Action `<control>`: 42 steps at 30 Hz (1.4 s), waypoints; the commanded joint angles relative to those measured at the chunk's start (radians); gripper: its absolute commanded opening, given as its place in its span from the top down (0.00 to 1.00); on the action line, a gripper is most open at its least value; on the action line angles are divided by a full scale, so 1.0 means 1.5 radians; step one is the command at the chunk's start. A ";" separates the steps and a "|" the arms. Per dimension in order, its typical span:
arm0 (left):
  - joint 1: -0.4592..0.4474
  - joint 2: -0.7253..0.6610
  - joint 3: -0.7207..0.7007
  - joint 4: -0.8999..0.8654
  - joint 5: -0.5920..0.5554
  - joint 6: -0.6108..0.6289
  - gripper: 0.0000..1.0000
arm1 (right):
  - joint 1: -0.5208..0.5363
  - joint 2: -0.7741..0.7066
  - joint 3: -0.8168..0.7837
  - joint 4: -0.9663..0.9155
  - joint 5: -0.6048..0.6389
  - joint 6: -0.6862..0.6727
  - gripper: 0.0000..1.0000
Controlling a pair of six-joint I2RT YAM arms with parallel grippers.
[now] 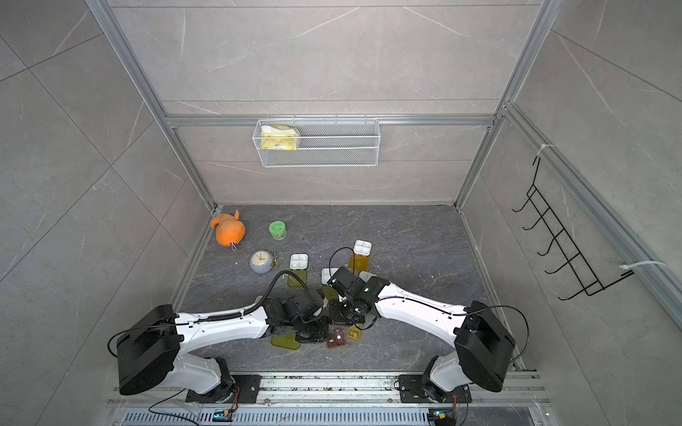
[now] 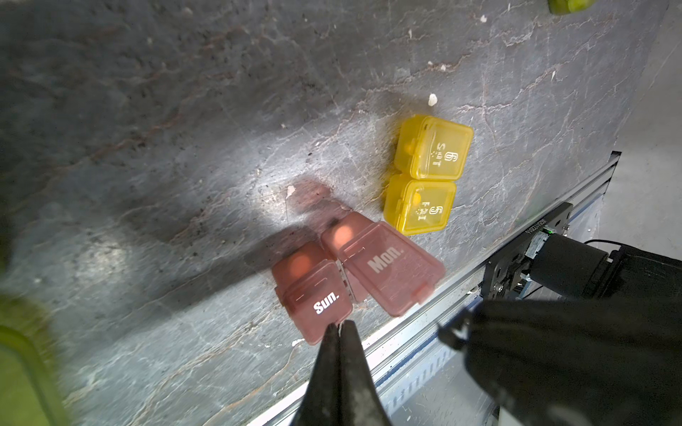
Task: Close pillboxes
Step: Close the lid on the pillbox.
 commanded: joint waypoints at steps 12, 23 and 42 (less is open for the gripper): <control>-0.002 -0.014 -0.020 0.018 -0.005 -0.021 0.98 | -0.013 0.007 -0.059 0.038 -0.019 0.004 1.00; -0.002 0.004 -0.022 0.032 -0.001 -0.025 0.98 | -0.013 -0.029 -0.099 0.043 -0.020 0.023 1.00; -0.006 0.035 -0.023 0.046 0.005 -0.037 1.00 | -0.013 -0.068 -0.124 0.032 -0.008 0.028 1.00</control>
